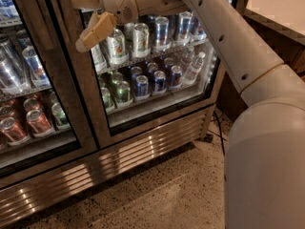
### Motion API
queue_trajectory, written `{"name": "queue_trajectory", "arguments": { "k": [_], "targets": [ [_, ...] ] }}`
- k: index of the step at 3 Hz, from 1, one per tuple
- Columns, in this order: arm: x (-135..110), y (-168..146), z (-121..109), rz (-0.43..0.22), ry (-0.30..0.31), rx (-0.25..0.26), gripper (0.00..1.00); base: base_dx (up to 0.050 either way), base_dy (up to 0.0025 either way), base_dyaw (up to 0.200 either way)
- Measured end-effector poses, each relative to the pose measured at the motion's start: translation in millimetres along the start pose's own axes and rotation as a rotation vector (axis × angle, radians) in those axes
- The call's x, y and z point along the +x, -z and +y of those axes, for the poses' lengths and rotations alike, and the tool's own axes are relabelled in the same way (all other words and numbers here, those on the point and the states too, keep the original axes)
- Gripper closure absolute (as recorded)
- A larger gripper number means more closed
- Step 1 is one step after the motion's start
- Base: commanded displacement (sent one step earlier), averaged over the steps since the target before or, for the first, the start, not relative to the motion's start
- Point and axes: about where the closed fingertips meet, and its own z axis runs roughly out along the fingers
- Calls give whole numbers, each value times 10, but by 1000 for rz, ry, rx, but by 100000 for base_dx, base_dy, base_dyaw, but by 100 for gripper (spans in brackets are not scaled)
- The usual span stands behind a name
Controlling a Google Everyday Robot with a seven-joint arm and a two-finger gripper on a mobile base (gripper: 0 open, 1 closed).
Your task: Open right fridge door
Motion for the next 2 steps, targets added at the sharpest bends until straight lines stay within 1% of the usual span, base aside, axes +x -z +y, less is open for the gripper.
{"name": "queue_trajectory", "arguments": {
  "k": [2],
  "targets": [
    [-4,8,59,0,-4,-2,0,0,0,0]
  ]
}}
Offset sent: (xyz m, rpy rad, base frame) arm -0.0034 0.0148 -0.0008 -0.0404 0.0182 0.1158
